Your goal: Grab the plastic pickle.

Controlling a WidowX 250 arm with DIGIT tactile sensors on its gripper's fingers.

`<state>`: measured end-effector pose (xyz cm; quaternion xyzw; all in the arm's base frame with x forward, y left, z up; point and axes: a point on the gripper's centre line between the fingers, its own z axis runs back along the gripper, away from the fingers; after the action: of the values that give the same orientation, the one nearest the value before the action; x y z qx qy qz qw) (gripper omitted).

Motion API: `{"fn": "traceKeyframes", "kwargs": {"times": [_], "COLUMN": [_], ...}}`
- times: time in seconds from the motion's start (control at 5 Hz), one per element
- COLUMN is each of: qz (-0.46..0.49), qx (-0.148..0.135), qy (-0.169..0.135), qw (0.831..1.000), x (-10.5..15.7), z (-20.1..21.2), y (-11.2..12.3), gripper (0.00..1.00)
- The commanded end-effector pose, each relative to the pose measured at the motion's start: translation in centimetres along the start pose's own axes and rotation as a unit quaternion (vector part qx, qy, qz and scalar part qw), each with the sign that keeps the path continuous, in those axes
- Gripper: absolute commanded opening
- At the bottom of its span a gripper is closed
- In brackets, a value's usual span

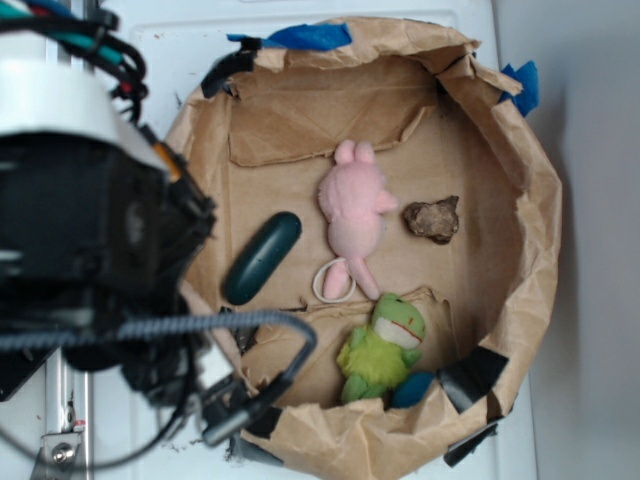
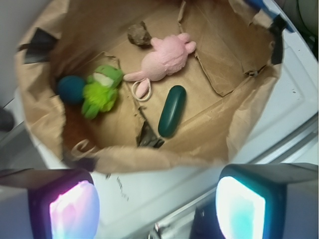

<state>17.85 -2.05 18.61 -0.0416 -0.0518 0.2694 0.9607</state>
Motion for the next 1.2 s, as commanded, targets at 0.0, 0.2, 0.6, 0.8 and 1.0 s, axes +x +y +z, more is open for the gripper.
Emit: {"fn": "traceKeyframes", "kwargs": {"times": [0.0, 0.2, 0.6, 0.8, 1.0], "qz": [-0.005, 0.005, -0.001, -0.001, -0.001], "qx": [-0.008, 0.0, 0.03, 0.03, 0.03], "qy": [-0.042, -0.038, -0.027, -0.027, -0.027], "qw": [0.999, 0.999, 0.999, 0.999, 0.999], "x": [4.8, 6.4, 5.6, 5.6, 5.6], "z": [-1.6, -2.6, -6.6, -6.6, -6.6], "y": [1.4, 1.2, -0.7, -0.7, -0.7], "gripper": [1.0, 1.0, 1.0, 1.0, 1.0]}}
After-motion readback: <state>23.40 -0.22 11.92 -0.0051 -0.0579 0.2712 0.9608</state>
